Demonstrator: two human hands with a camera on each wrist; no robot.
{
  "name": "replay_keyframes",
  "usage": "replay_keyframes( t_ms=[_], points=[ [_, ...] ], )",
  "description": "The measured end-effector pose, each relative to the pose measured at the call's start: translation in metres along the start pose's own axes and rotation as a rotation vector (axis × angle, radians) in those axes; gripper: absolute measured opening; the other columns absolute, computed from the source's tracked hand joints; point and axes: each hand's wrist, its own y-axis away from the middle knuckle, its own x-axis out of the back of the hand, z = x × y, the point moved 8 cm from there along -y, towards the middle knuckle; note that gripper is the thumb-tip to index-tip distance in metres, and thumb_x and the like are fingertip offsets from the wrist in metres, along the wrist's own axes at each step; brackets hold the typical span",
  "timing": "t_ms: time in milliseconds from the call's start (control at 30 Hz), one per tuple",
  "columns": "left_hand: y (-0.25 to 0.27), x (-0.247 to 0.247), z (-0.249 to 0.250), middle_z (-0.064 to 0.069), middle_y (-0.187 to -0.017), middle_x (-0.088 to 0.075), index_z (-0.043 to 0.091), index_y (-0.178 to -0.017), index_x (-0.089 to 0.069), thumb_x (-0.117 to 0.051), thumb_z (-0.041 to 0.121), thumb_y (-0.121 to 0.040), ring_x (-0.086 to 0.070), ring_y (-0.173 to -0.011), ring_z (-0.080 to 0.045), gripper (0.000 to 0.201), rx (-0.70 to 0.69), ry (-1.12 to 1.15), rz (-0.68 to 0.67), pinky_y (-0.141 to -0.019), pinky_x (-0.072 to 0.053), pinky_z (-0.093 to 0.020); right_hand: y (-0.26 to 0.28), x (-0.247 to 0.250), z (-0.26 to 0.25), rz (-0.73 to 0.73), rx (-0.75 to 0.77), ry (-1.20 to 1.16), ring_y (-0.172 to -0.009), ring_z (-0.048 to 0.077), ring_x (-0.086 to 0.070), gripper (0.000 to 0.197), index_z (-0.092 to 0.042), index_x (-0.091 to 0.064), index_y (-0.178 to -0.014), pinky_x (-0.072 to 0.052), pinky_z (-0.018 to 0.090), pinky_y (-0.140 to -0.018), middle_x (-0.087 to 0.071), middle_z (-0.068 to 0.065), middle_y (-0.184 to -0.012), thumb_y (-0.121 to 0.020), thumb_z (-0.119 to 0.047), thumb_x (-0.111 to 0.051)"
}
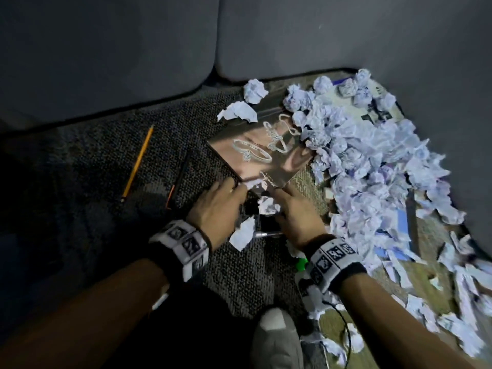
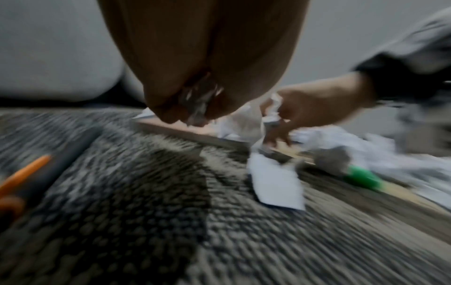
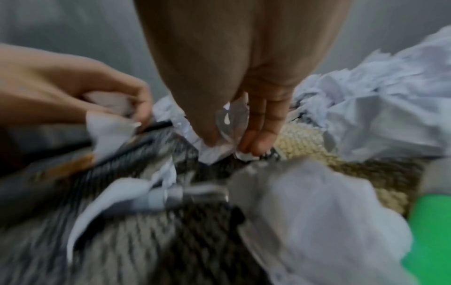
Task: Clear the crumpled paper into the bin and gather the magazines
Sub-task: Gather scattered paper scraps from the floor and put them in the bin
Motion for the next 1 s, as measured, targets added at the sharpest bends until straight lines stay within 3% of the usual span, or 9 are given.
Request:
replay_keyframes(
  t_ms=[100,200,400,533,600,700,833,933,1000],
  points=[
    [0.020,-0.021,0.022,-0.007,-0.101,-0.050,0.018,-0.100,-0.053,-0.033,0.036,-0.080,-0.052,-0.092,-0.030,0.033,-0.067,-0.087,-0.007,-0.073,-0.045,-0.043,0.019,0.037,0.018,0.220,-0.028,-0.088,-0.094,0.029,-0.056,0.028,-0.009,-0.053,-0.112,-0.042,0.033,-0.073,-0.053,0.008,-0.110,-0.084,-0.007,-0.058],
    [0.020,-0.058,0.019,-0.008,-0.103,-0.051,0.018,-0.104,-0.054,-0.064,0.059,-0.069,-0.051,-0.089,-0.028,0.055,-0.035,-0.196,-0.134,-0.069,-0.044,-0.041,0.046,0.052,0.024,0.315,0.011,-0.025,-0.086,0.024,-0.049,0.019,-0.007,-0.048,-0.104,-0.042,0.033,-0.068,-0.046,0.007,-0.103,-0.088,-0.017,-0.053],
    [-0.004,-0.056,0.009,-0.010,-0.073,-0.053,0.011,-0.077,-0.056,-0.090,0.025,-0.051,-0.058,-0.056,-0.027,0.044,-0.103,-0.169,-0.105,-0.042,-0.047,-0.031,0.073,-0.036,0.017,0.014,-0.120,0.218,-0.111,0.024,-0.048,0.063,-0.018,-0.037,-0.132,-0.049,0.040,-0.090,-0.040,0.010,-0.134,-0.083,-0.056,-0.051],
    [-0.011,-0.049,0.007,-0.003,-0.092,-0.041,0.008,-0.100,-0.049,-0.062,0.029,-0.089,-0.048,-0.075,-0.018,0.027,-0.121,-0.036,-0.231,-0.071,-0.042,-0.032,0.066,-0.050,0.022,0.090,-0.156,0.145,-0.100,0.024,-0.050,0.040,-0.022,-0.047,-0.118,-0.051,0.037,-0.082,-0.048,0.007,-0.117,-0.088,-0.048,-0.045],
    [-0.012,-0.047,0.005,0.001,-0.092,-0.039,0.010,-0.099,-0.048,-0.057,0.033,-0.092,-0.046,-0.075,-0.015,0.025,-0.121,0.029,-0.279,-0.077,-0.046,-0.034,0.062,-0.049,0.024,0.117,-0.100,0.066,-0.091,0.023,-0.049,0.030,-0.017,-0.047,-0.109,-0.052,0.037,-0.075,-0.048,0.005,-0.107,-0.088,-0.039,-0.042],
    [-0.018,-0.032,0.001,-0.002,-0.088,-0.045,0.010,-0.093,-0.049,-0.056,0.027,-0.093,-0.053,-0.079,-0.024,0.019,-0.084,0.136,-0.221,-0.077,-0.046,-0.037,0.064,-0.033,0.028,0.198,-0.096,-0.155,-0.071,0.017,-0.043,0.008,-0.021,-0.037,-0.090,-0.044,0.031,-0.061,-0.046,0.000,-0.086,-0.084,-0.026,-0.039],
    [-0.017,-0.006,0.009,-0.003,-0.085,-0.052,0.011,-0.104,-0.046,-0.050,0.018,-0.094,-0.055,-0.073,-0.024,0.013,-0.117,0.204,-0.083,-0.070,-0.048,-0.038,0.075,-0.003,0.044,0.345,-0.200,-0.446,-0.054,0.013,-0.041,0.018,-0.026,-0.035,-0.086,-0.031,0.025,-0.049,-0.045,-0.005,-0.065,-0.083,-0.020,-0.052],
    [-0.001,-0.014,0.030,0.001,-0.093,-0.056,0.018,-0.120,-0.045,-0.050,0.020,-0.093,-0.058,-0.073,-0.015,0.027,-0.196,0.138,-0.113,-0.067,-0.053,-0.034,0.074,0.030,0.067,0.472,-0.239,-0.271,-0.059,0.007,-0.048,0.028,-0.015,-0.045,-0.107,-0.041,0.023,-0.049,-0.050,-0.008,-0.082,-0.084,-0.012,-0.060],
    [0.008,-0.025,0.033,-0.002,-0.104,-0.055,0.017,-0.119,-0.048,-0.053,0.034,-0.092,-0.061,-0.086,-0.021,0.032,-0.141,0.032,-0.158,-0.075,-0.051,-0.035,0.062,0.036,0.080,0.419,-0.271,-0.060,-0.070,0.018,-0.057,0.035,-0.014,-0.043,-0.118,-0.053,0.036,-0.053,-0.048,0.002,-0.110,-0.087,-0.017,-0.058]
  ],
)
